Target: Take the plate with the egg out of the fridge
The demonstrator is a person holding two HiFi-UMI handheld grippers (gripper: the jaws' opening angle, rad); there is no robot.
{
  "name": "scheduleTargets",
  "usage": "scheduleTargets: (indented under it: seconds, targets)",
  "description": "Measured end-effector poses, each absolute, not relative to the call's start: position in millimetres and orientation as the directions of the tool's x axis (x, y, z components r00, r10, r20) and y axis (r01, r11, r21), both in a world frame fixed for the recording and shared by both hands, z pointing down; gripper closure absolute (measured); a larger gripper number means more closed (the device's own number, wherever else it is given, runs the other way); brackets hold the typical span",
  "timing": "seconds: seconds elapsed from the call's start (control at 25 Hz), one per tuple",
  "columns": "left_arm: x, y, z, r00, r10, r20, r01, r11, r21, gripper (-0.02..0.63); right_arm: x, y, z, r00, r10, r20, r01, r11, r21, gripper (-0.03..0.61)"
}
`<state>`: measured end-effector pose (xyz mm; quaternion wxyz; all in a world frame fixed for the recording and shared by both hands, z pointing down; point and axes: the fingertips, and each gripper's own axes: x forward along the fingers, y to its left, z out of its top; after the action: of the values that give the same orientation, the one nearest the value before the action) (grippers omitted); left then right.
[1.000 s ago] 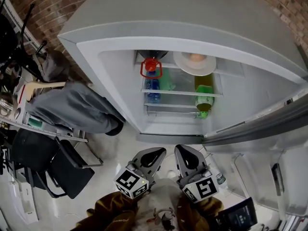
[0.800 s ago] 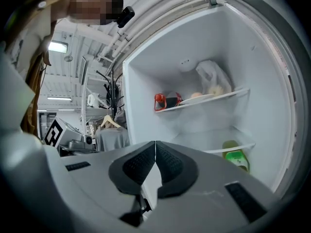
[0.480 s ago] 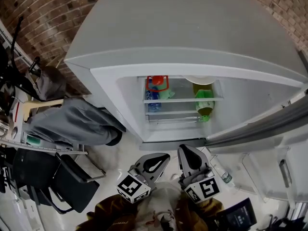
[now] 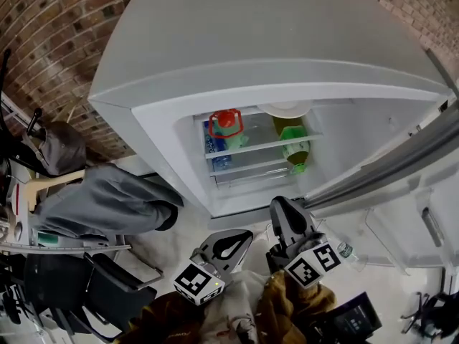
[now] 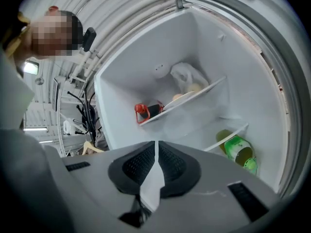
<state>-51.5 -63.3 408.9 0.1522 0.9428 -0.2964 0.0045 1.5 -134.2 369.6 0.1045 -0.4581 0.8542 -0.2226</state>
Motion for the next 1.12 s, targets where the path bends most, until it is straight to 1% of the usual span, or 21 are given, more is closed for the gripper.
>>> scheduleTargets:
  seconds: [0.2,0.4,0.48,0.68,0.84,1.12]
  targets:
    - [-44.8,-73.3,401.2,0.834,-0.544,0.093,-0.547,-0.794,0.267,0.606,3.5,-146.7,360.1,-0.562,-0.827,-0.014,-0.701,0.485,-0.523,0.571]
    - [-43.1,-82.3,395.2,0.833,-0.546,0.091,-0.55,-0.797,0.249,0.606,0.6,-160.4,355.0,-0.569,-0.82,-0.06,-0.622,0.478,-0.62,0.569]
    - [-40.6,-83.1,395.1,0.836,-0.541,0.091,-0.545,-0.801,0.249,0.606,1.5,-164.3,352.4,-0.566,-0.821,-0.079,-0.611,0.482,-0.628,0.569]
    - [-36.6,-85.2,395.6,0.843,-0.529,0.095,-0.535,-0.808,0.247,0.606,10.3,-175.2,342.9,-0.548,-0.827,-0.129,-0.568,0.48,-0.668,0.525]
    - [-36.1,-86.0,394.0,0.845,-0.528,0.089,-0.532,-0.811,0.245,0.606,16.8,-188.7,334.0,-0.529,-0.833,-0.165,-0.517,0.47,-0.715,0.517]
    - [-37.6,-88.2,394.6,0.839,-0.536,0.09,-0.54,-0.805,0.244,0.606,24.1,-207.4,331.3,-0.502,-0.845,-0.185,-0.433,0.431,-0.792,0.489]
